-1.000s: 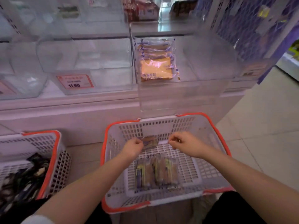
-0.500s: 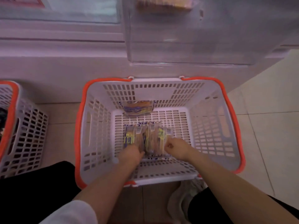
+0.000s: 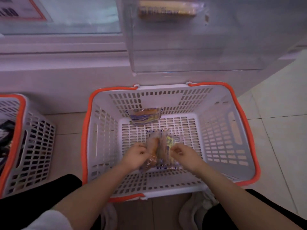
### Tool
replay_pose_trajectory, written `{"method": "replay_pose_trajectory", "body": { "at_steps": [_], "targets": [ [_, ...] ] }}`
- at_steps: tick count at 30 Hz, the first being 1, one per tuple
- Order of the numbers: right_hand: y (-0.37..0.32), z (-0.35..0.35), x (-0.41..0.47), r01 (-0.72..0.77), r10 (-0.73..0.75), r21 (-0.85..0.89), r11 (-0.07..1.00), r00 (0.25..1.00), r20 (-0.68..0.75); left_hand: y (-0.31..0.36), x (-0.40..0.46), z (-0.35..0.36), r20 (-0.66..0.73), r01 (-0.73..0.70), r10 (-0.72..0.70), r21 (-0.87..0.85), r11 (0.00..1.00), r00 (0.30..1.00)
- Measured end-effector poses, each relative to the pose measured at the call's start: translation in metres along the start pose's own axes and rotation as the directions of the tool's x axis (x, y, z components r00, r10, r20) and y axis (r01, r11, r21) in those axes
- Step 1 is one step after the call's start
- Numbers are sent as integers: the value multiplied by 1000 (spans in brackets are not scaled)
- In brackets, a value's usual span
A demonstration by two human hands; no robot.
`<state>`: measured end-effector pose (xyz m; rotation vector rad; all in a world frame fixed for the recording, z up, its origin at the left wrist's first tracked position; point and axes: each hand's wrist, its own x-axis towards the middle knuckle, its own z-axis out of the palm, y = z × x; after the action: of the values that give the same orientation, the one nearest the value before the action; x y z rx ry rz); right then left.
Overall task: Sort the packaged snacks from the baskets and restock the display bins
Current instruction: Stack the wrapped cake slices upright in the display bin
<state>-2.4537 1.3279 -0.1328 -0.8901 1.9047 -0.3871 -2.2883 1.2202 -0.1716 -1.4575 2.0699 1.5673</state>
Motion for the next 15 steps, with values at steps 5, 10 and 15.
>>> {"method": "replay_pose_trajectory", "body": {
  "at_steps": [5, 10, 15],
  "targets": [
    [-33, -15, -18, 73, -64, 554, 829, 997, -36, 49, -49, -56, 300, 69, 90, -479, 875, 950],
    [-71, -47, -47, 168, -322, 748, 642, 944, 65, 82, -102, -103, 219, 8, 193, -679, 734, 956],
    [-119, -69, -78, 405, -300, 769, 494, 910, -287, 118, -136, -138, 74, -107, 283, -810, 576, 956]
  ]
}}
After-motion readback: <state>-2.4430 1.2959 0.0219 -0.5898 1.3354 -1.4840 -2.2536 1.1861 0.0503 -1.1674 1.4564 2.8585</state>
